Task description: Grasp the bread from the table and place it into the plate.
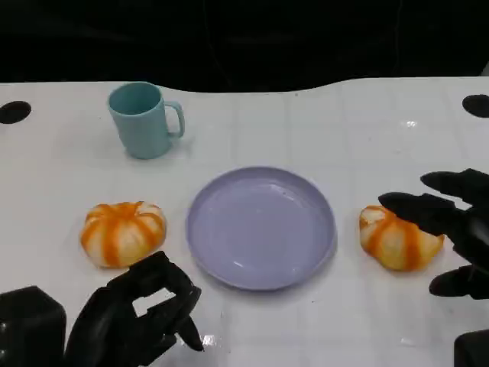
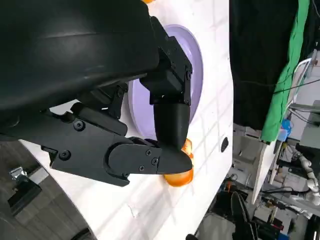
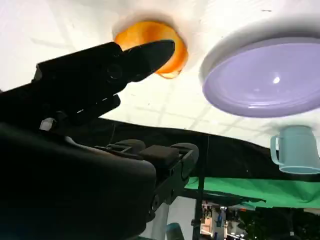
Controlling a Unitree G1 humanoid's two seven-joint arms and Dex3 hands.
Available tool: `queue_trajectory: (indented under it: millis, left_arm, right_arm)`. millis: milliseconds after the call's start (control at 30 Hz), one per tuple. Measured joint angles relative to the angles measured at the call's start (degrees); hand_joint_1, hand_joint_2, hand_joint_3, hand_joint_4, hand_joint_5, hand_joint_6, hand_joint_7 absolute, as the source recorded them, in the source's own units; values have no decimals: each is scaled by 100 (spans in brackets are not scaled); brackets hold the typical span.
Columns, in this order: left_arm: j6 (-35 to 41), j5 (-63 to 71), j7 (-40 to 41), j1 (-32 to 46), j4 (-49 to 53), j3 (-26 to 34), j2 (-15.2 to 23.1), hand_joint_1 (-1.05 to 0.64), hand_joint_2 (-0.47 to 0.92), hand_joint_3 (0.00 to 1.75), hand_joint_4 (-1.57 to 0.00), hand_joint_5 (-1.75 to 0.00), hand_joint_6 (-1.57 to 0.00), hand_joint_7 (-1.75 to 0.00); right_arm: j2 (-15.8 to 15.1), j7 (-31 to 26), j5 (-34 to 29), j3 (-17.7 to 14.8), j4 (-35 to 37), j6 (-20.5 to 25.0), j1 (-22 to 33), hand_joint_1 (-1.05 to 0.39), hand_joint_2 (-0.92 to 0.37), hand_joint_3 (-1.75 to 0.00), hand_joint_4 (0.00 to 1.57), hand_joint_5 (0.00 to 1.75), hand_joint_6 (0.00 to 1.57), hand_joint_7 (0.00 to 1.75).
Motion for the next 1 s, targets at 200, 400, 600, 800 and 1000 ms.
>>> queue_trajectory:
  millis: [200, 400, 600, 800, 1000]
  left_arm:
    - [4, -1, 1, -7, 14, 1, -8, -55, 92, 32, -72, -175, -58, -164]
    - [0, -1, 1, -9, 35, 2, -13, -56, 92, 32, -73, -175, -59, -164]
    - [1, 9, 1, -8, 37, -11, -15, -57, 92, 31, -72, -175, -59, -164]
    - [1, 26, 2, -5, 35, -10, -16, -57, 92, 31, -72, -175, -59, -163]
    - [2, 34, 2, 8, 26, -6, -16, -58, 92, 30, -72, -175, -59, -162]
  right_arm:
    - [-68, -262, -472, 427, 651, -102, -392, -41, -76, -1, 17, 19, 32, 1]
    - [-69, -385, -786, 807, 1193, -22, -847, -39, -75, 0, 19, 18, 33, 1]
    - [-9, -543, -971, 1220, 1820, 58, -1313, -34, -71, 0, 31, 15, 40, 2]
    - [141, -655, -1023, 1648, 2485, 112, -1811, -27, -69, 0, 38, 11, 44, 2]
    - [258, -752, -1151, 2084, 3205, 135, -2258, -22, -68, 0, 41, 8, 45, 1]
